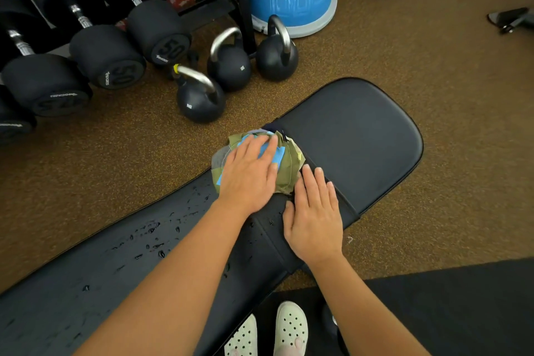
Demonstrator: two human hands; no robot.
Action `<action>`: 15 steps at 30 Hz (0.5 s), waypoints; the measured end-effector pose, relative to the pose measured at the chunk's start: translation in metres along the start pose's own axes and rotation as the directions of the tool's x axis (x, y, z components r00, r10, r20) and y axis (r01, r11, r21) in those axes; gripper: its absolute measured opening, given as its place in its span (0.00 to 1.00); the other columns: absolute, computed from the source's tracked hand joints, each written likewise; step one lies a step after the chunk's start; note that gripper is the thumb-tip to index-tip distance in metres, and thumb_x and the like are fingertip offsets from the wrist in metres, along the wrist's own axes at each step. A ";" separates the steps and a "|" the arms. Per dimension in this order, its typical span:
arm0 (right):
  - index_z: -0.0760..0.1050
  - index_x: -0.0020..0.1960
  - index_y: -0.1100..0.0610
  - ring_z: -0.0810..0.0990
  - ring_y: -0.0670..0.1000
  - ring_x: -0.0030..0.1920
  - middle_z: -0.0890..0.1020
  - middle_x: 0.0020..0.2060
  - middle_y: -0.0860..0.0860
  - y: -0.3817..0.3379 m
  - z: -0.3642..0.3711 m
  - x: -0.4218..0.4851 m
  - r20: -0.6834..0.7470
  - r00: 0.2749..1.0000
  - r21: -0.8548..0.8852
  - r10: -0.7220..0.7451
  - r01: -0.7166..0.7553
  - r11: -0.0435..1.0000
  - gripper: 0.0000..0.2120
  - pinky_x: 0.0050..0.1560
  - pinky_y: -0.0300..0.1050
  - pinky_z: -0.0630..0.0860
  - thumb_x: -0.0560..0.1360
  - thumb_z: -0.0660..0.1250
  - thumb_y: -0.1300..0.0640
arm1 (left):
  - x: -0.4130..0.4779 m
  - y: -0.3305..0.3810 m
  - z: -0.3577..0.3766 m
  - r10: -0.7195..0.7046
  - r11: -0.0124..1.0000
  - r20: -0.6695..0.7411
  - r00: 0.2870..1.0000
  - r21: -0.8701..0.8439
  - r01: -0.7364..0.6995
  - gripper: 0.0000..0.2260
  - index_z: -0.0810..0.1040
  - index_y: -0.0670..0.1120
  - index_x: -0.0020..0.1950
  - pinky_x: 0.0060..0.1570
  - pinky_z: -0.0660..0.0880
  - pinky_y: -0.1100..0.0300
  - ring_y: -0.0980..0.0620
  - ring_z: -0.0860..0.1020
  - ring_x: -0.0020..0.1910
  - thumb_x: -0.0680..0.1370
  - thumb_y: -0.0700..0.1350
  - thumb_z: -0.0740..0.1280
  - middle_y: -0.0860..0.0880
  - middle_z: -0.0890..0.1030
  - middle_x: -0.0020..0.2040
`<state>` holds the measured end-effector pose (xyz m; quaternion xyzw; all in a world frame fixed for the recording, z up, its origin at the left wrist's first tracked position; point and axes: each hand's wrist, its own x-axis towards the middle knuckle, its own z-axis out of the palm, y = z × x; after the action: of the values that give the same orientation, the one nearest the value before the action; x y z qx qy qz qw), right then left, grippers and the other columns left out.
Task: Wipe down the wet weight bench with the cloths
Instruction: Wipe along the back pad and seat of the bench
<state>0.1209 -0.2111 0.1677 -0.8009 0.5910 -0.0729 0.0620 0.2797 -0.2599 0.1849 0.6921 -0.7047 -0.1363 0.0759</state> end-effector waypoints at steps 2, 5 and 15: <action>0.65 0.73 0.63 0.58 0.59 0.76 0.64 0.74 0.59 -0.001 -0.001 0.000 0.014 1.000 -0.016 0.005 -0.005 1.000 0.27 0.74 0.58 0.58 0.80 0.51 0.50 | 0.004 0.007 0.007 -0.018 0.997 0.025 1.000 0.080 0.016 0.29 0.56 0.47 0.78 0.73 0.55 0.46 0.43 0.55 0.77 0.78 0.55 0.42 0.46 0.60 0.77; 0.62 0.75 0.62 0.56 0.57 0.77 0.63 0.75 0.58 0.001 -0.001 0.000 0.028 1.000 -0.019 0.005 -0.004 1.000 0.27 0.75 0.57 0.56 0.80 0.51 0.50 | -0.015 0.011 0.018 0.069 0.987 0.055 0.996 0.143 -0.076 0.27 0.56 0.47 0.78 0.75 0.53 0.42 0.41 0.52 0.78 0.81 0.55 0.46 0.44 0.57 0.79; 0.62 0.75 0.62 0.57 0.58 0.76 0.63 0.75 0.58 -0.003 -0.005 0.003 0.071 0.997 -0.082 0.036 -0.030 0.996 0.28 0.75 0.56 0.55 0.79 0.50 0.48 | 0.020 0.005 0.011 -0.090 0.984 0.025 0.996 0.157 0.085 0.28 0.49 0.52 0.79 0.72 0.54 0.37 0.42 0.51 0.78 0.80 0.58 0.47 0.51 0.51 0.80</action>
<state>0.1238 -0.2132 0.1730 -0.7952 0.6039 -0.0187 0.0519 0.2710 -0.2787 0.1747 0.7240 -0.6832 -0.0951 0.0044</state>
